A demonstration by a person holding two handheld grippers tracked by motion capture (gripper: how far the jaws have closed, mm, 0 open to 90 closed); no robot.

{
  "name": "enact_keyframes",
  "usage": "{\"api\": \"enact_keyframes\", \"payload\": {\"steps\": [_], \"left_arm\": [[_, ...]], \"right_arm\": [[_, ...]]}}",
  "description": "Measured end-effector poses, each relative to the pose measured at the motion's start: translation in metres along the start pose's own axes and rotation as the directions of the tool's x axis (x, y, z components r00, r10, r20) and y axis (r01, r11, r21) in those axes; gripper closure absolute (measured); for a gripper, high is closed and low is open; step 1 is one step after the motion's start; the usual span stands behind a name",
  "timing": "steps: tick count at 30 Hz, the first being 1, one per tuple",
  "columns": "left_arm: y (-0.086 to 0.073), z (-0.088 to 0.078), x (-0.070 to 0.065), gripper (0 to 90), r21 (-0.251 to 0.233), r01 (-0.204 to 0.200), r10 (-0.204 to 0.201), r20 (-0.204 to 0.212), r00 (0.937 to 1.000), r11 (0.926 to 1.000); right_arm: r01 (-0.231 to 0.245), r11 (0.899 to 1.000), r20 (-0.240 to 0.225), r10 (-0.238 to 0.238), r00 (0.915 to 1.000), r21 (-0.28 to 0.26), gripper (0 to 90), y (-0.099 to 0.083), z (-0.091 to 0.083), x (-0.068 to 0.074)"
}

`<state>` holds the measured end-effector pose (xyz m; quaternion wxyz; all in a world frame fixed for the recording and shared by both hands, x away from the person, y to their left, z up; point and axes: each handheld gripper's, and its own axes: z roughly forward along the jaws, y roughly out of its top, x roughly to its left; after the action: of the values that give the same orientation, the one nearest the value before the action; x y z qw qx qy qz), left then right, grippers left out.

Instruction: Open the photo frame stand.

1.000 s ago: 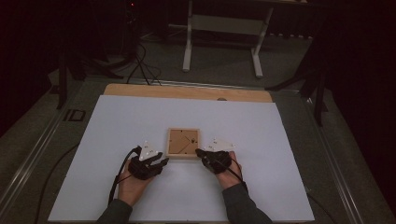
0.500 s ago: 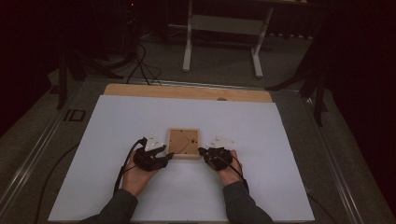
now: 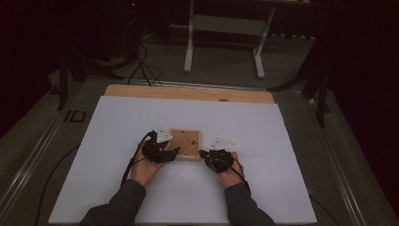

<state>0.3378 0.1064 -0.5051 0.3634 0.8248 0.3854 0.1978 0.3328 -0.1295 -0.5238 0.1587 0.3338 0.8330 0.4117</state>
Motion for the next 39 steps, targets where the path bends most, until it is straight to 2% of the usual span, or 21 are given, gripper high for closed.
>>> {"api": "enact_keyframes", "payload": {"steps": [3,7,10,15,20,24,27,31,37,39], "left_arm": [[0.001,0.006,0.0,42.3,0.014,-0.013,0.013,0.008,0.9999,0.9998],[0.001,0.009,-0.002,42.9,0.021,-0.011,0.01,0.022,0.9997,0.9997],[0.001,0.011,-0.004,44.4,0.039,-0.027,0.025,0.033,0.9991,0.9989],[0.001,0.012,-0.003,47.8,0.053,-0.013,0.011,0.034,0.9994,0.9985],[0.003,0.013,0.0,49.6,0.069,0.006,-0.01,0.056,0.9984,0.9976],[0.005,0.013,0.0,49.9,0.086,-0.001,-0.004,0.056,0.9984,0.9963],[0.006,0.013,-0.001,50.3,0.087,-0.007,0.002,0.053,0.9986,0.9962],[0.006,0.012,-0.004,50.6,0.082,-0.027,0.025,0.03,0.9992,0.9962],[0.007,0.01,-0.006,50.6,0.067,-0.033,0.032,0.019,0.9993,0.9972],[0.007,0.009,-0.005,50.5,0.052,-0.024,0.023,0.026,0.9994,0.9984]], "right_arm": [[-0.002,1.0,0.0,0.002,1.0,0.0,89.8,0.0,0.001,-0.001],[-0.002,1.0,0.009,0.002,1.0,-0.008,89.8,0.001,0.001,0.001],[0.021,0.999,0.009,-0.02,0.9997,-0.026,89.8,0.005,-0.002,0.005],[0.046,0.998,-0.004,-0.046,0.9989,-0.037,89.8,0.008,-0.001,0.011],[0.045,0.999,-0.012,-0.045,0.9989,-0.022,89.8,0.007,0.001,0.012],[0.046,0.999,-0.008,-0.047,0.9989,-0.019,89.9,0.006,0.002,0.012],[0.05,0.999,0.002,-0.05,0.9987,-0.021,89.9,0.006,0.003,0.014],[0.048,0.999,0.003,-0.048,0.9988,-0.026,89.9,0.005,0.003,0.014],[0.065,0.998,0.013,-0.064,0.9978,-0.026,90.0,0.005,0.002,0.015],[0.065,0.998,0.008,-0.065,0.9979,-0.027,90.0,0.005,0.002,0.015]]}}
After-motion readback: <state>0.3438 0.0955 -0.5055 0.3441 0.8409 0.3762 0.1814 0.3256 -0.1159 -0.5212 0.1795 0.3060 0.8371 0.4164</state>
